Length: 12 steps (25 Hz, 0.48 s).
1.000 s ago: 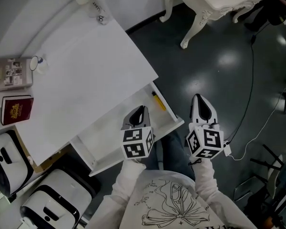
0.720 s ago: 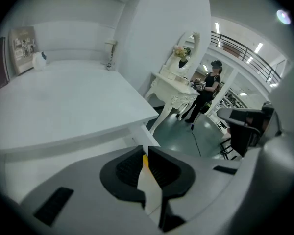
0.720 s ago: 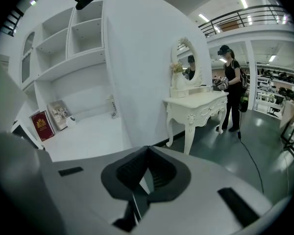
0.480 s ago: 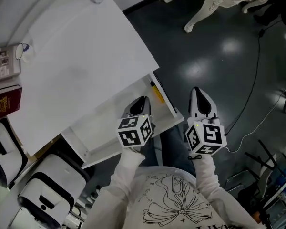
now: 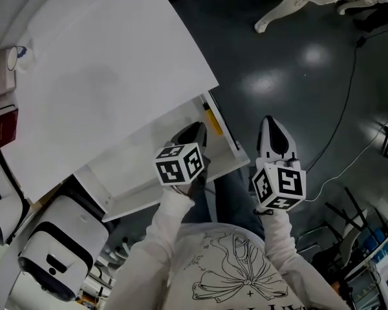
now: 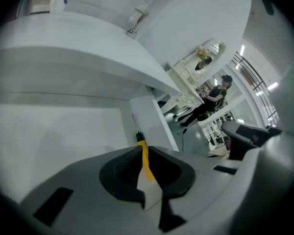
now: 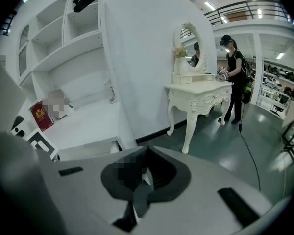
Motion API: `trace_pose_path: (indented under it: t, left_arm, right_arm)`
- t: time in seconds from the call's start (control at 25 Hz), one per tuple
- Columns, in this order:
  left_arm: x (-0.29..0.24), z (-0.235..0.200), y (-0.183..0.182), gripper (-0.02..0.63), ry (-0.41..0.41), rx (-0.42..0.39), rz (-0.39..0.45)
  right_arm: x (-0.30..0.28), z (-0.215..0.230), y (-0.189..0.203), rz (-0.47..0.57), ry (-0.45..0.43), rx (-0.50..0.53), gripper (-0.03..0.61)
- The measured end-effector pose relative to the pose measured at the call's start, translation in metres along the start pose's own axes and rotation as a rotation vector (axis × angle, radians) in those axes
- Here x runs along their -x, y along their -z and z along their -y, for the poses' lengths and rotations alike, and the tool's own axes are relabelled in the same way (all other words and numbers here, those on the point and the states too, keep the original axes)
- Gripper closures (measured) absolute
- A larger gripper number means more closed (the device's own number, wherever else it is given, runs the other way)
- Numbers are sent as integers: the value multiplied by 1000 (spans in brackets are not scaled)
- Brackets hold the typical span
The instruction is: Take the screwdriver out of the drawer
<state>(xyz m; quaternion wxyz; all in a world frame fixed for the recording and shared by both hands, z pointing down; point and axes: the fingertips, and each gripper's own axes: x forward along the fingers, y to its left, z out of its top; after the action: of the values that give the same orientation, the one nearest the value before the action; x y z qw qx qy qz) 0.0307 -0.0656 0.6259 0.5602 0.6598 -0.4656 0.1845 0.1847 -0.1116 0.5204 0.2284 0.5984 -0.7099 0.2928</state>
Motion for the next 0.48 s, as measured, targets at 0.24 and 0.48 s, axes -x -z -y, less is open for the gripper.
trace_pose_path:
  t: [0.24, 0.48]
  left_arm:
    - [-21, -3, 12, 541, 50, 47, -39]
    - [-34, -3, 22, 531, 116, 98, -73]
  right_arm:
    - [-9, 0, 10, -30, -2, 10, 575]
    - [-14, -1, 20, -52, 1, 14, 575]
